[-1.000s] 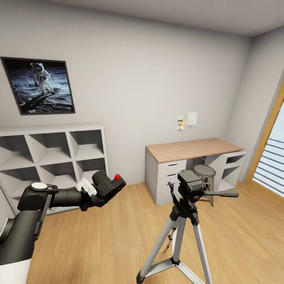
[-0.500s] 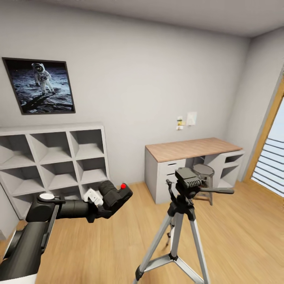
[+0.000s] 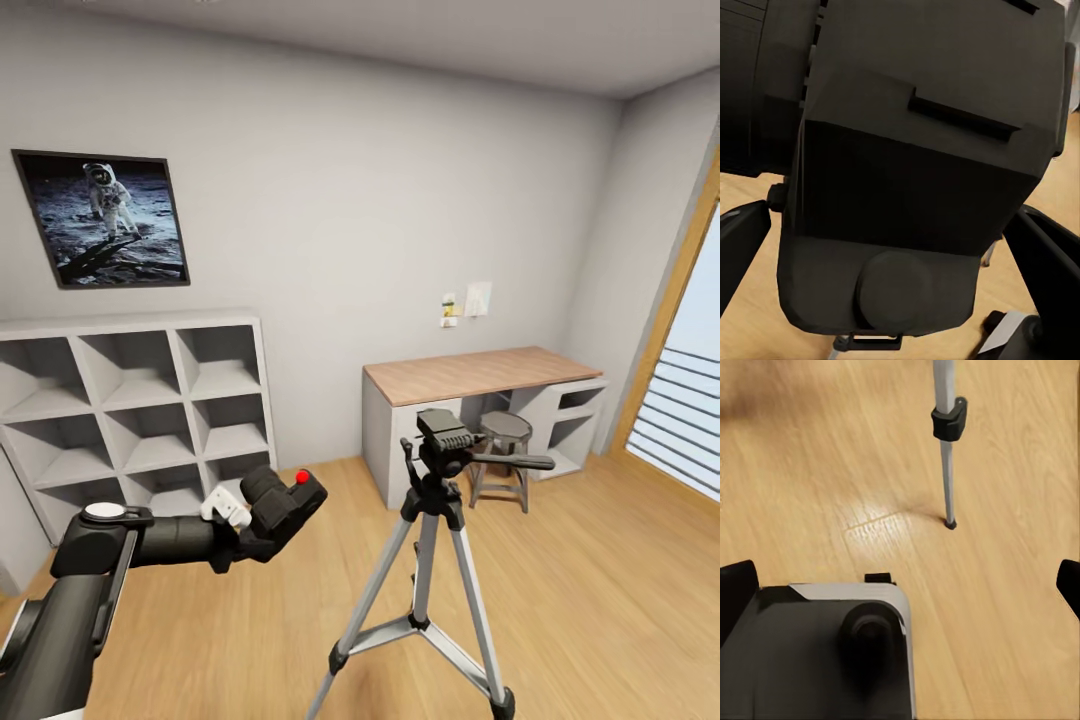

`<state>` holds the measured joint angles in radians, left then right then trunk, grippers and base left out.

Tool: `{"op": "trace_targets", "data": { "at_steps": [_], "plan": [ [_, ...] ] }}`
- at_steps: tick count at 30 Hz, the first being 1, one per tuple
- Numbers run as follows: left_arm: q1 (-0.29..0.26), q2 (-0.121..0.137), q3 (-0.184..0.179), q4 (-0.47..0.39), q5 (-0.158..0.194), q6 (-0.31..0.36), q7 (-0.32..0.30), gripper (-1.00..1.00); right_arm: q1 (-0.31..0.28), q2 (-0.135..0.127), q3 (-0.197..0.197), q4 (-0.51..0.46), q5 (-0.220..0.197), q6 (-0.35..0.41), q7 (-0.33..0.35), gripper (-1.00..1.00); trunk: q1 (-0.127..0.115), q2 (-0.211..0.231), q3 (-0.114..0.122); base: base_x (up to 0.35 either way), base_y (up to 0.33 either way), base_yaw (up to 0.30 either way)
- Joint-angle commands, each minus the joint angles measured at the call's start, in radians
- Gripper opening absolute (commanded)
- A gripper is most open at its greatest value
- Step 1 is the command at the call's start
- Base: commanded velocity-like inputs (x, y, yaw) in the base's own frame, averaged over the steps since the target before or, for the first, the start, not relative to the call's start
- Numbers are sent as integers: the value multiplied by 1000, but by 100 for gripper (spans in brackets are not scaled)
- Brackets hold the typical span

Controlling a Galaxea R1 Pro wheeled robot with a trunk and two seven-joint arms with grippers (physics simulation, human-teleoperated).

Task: Attach the digital camera to the camera tripod in the bedroom.

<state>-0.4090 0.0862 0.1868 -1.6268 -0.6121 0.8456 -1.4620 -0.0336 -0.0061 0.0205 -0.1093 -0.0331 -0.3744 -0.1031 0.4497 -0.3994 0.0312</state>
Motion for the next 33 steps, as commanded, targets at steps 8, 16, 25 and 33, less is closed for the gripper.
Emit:
{"op": "trace_targets", "data": {
  "at_steps": [8,16,25,33],
  "plan": [
    [-1,0,23,-1,-8,10,-11,-100,-1,0,3,-44,-4,-48,-2,100,0,-1,0,-7,-5,0],
    [-1,0,25,-1,-8,10,-12,-100,-1,0,3,-246,-4,-63,-3,100,0,-1,0,0,-195,157],
    [-1,0,25,-1,-8,10,-12,-100,-1,0,3,-247,-4,-63,-3,100,0,-1,0,0,-299,247],
    [-1,0,25,-1,-9,10,-11,-100,-1,0,3,-247,-4,-63,-3,100,0,-1,0,0,-301,196]
  ]
}}
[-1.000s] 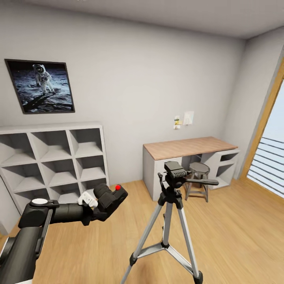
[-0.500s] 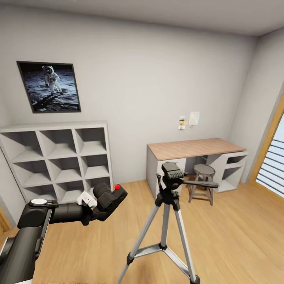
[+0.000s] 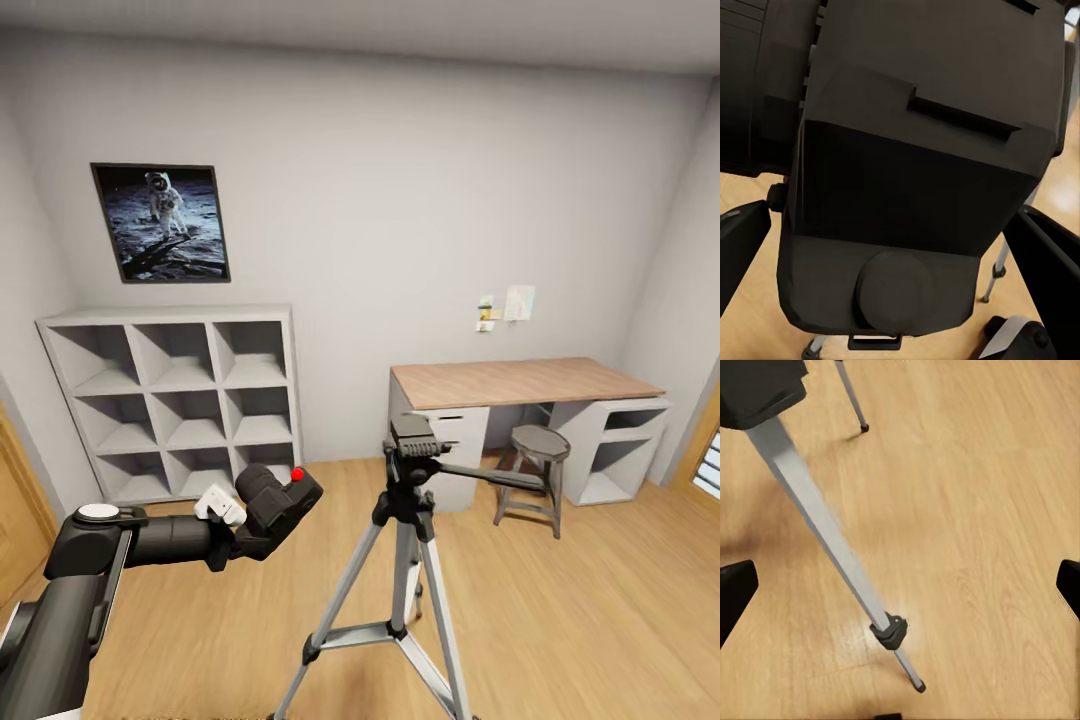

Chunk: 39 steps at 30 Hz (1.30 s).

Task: Attach the digital camera to the camera tripod in the bedroom.

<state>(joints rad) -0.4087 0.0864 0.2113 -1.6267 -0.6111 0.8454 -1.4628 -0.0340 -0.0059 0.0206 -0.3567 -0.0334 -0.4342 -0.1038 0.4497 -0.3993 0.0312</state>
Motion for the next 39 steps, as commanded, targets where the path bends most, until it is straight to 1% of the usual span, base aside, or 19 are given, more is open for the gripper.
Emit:
{"op": "trace_targets", "data": {
  "at_steps": [1,5,14,20,29,39],
  "plan": [
    [-1,0,0,-1,-9,11,-10,-100,0,0,2,1,-3,-3,-2,100,0,-1,0,0,-242,107],
    [-1,0,0,-1,-9,11,-10,-100,-1,0,2,1,-3,-3,-2,100,0,-1,0,0,-120,53],
    [-1,0,1,-2,-9,11,-11,-100,-1,0,2,1,-3,-4,-2,100,0,-1,0,0,-27,10],
    [-1,0,3,-2,-9,11,-11,-100,-1,0,2,1,-3,-4,-2,100,0,-1,0,-55,-142,1],
    [-1,0,28,-2,-9,11,-11,-100,-1,0,2,1,-3,-5,-2,100,0,-1,0,-28,-88,0],
    [-1,0,35,-2,-9,12,-11,-100,-1,0,2,1,-3,-5,-2,100,0,-1,0,-8,-10,0]
  ]
}}
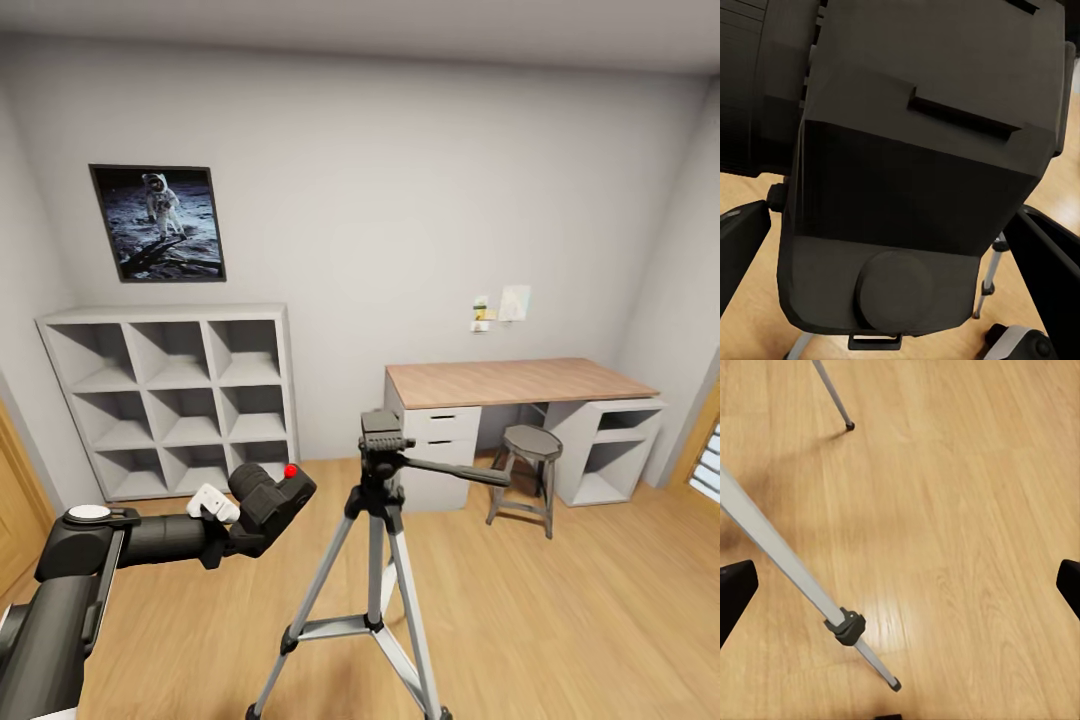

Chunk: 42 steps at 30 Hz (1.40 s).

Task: Attach the digital camera to the camera tripod in the bedroom.

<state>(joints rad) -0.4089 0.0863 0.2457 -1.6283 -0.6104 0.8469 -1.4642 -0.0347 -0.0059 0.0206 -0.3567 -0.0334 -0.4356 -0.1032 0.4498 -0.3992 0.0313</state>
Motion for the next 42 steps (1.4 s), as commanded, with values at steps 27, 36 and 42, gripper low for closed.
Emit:
{"op": "trace_targets", "data": {
  "at_steps": [27,36,42],
  "plan": [
    [-1,3,1,-1,-9,14,-10,-100,0,0,2,1,-3,-5,-1,100,0,-1,0,-76,16,0],
    [-2,0,1,-4,-9,24,-10,-100,0,0,2,1,-3,-5,-1,100,0,-1,0,-25,79,0],
    [-188,-6,-1,-3,-9,200,-19,-100,0,0,2,1,-3,-6,-1,100,0,-1,0,-1,3,0]
  ]
}}
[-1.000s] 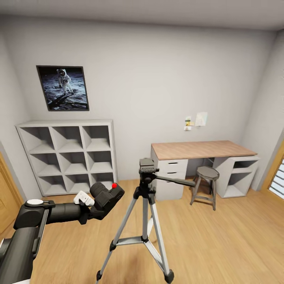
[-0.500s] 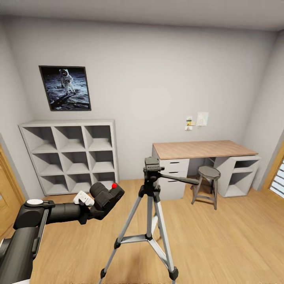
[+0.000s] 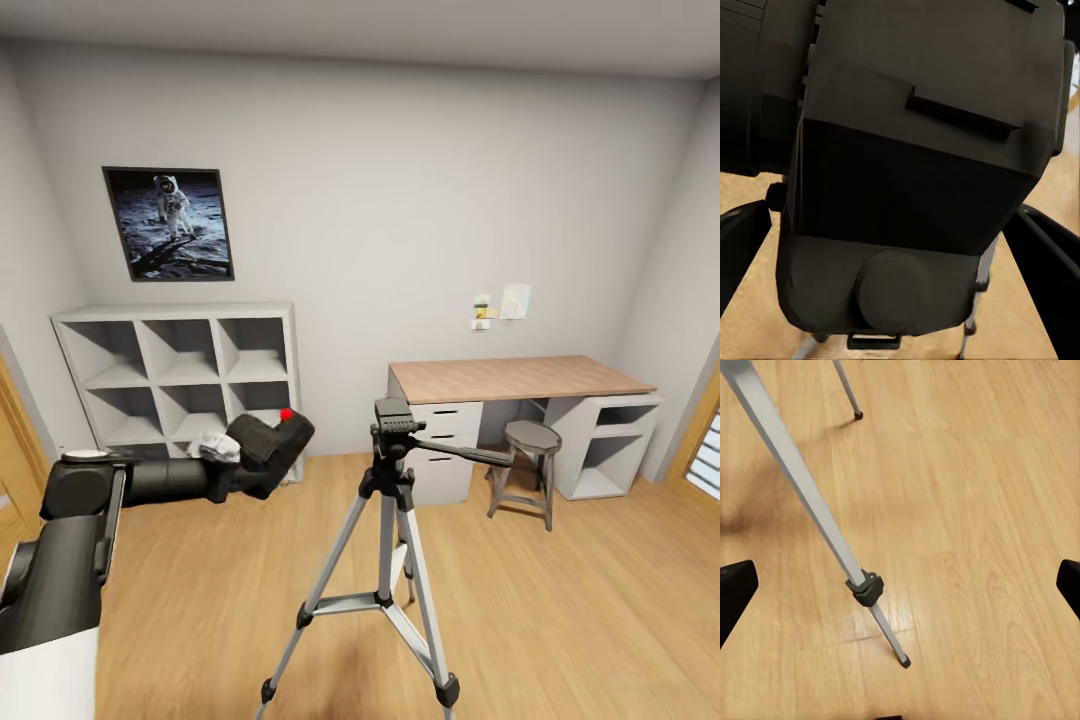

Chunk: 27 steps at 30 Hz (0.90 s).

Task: Attach the digital camera to the camera tripod in the bedroom.

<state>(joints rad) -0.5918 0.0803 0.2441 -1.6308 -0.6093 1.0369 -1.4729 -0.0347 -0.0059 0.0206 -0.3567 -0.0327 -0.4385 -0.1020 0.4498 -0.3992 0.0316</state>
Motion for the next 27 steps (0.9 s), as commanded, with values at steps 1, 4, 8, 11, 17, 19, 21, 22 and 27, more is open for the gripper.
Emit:
{"op": "trace_targets", "data": {
  "at_steps": [1,4,8,11,17,19,21,22,27],
  "plan": [
    [-29,1,0,0,-10,10,-16,-100,0,0,2,1,-3,-3,-3,100,0,-1,-1,0,0,0],
    [-318,-2,-17,53,-13,10,-75,-100,0,0,4,1,-3,-3,-3,100,0,-1,-1,0,0,0],
    [-606,-46,-30,407,-13,10,-86,-100,0,0,4,1,-3,-3,-4,100,0,-1,-1,0,0,0],
    [-702,-84,-32,544,-17,10,-78,-100,-1,0,4,1,-3,-3,-4,100,0,-1,-1,0,0,0],
    [-912,-154,-33,808,-23,10,47,-100,0,0,5,1,-2,-3,-4,100,0,-1,-1,0,0,0],
    [-970,-162,-33,895,-23,10,111,-100,0,0,5,1,-1,-3,-4,100,0,-1,-1,0,0,0],
    [-1007,-170,-32,956,-23,10,152,-100,0,0,5,1,-1,-3,-4,100,0,-1,-1,0,0,0],
    [-1015,-174,-32,970,-23,10,161,-100,0,0,5,1,-1,-3,-4,100,0,-1,-1,0,0,0],
    [-1041,-231,-56,1018,-23,10,187,-100,0,0,5,1,-1,-2,-4,100,0,-1,-1,0,0,0]
  ]
}}
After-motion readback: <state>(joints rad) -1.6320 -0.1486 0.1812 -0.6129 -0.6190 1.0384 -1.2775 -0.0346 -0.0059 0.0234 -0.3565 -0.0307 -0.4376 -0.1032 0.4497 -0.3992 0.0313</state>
